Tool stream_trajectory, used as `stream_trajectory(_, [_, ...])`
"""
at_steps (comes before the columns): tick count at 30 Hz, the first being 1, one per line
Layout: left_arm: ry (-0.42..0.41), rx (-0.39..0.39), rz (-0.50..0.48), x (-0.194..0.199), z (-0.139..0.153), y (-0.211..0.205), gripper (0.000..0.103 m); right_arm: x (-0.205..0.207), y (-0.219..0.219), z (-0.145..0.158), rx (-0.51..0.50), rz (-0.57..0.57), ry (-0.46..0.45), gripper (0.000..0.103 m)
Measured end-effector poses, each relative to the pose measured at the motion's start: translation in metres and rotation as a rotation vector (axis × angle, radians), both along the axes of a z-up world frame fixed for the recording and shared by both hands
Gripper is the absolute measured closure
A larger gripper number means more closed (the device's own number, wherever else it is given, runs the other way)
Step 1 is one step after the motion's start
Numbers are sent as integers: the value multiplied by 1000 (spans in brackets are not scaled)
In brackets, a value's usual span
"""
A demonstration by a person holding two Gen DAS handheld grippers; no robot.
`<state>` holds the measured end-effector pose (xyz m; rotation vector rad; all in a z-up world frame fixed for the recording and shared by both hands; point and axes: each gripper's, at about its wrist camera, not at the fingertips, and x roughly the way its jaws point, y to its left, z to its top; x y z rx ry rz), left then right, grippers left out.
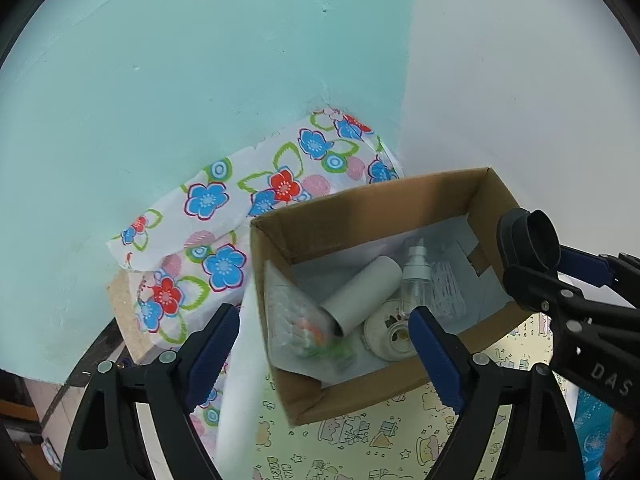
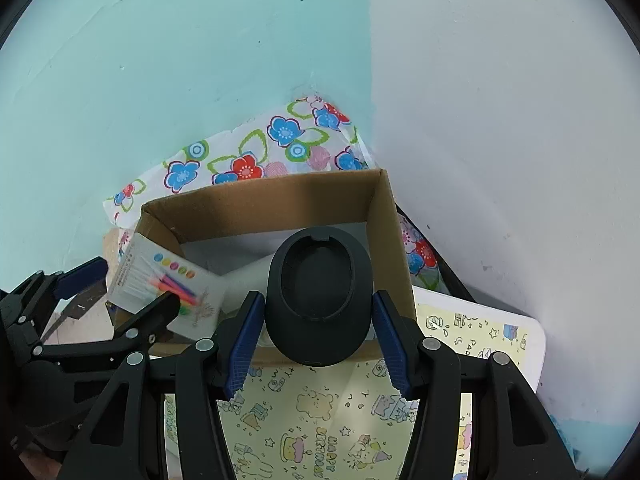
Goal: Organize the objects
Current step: 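Open the left tool to drop the clear ring into the box, then lower the black lid into the box and open the right tool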
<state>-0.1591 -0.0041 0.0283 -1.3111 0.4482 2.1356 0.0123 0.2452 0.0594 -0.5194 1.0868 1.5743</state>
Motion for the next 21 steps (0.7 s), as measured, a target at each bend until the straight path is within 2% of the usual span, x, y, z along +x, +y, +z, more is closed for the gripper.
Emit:
stream_trajectory(4, [-10, 37, 11, -3, 6, -9, 12, -5, 4, 0, 2, 5, 1, 45])
stream_trajectory(12, [-14, 49, 24, -7, 8, -20, 12, -16, 10, 1, 0, 22, -5, 45])
stream_trajectory(16, [2, 29, 34, -10, 6, -23, 11, -20, 13, 3, 5, 30, 8, 45])
stream_trajectory(21, [-21, 17, 46, -15, -2, -28, 11, -24, 16, 2, 0, 37, 21, 44])
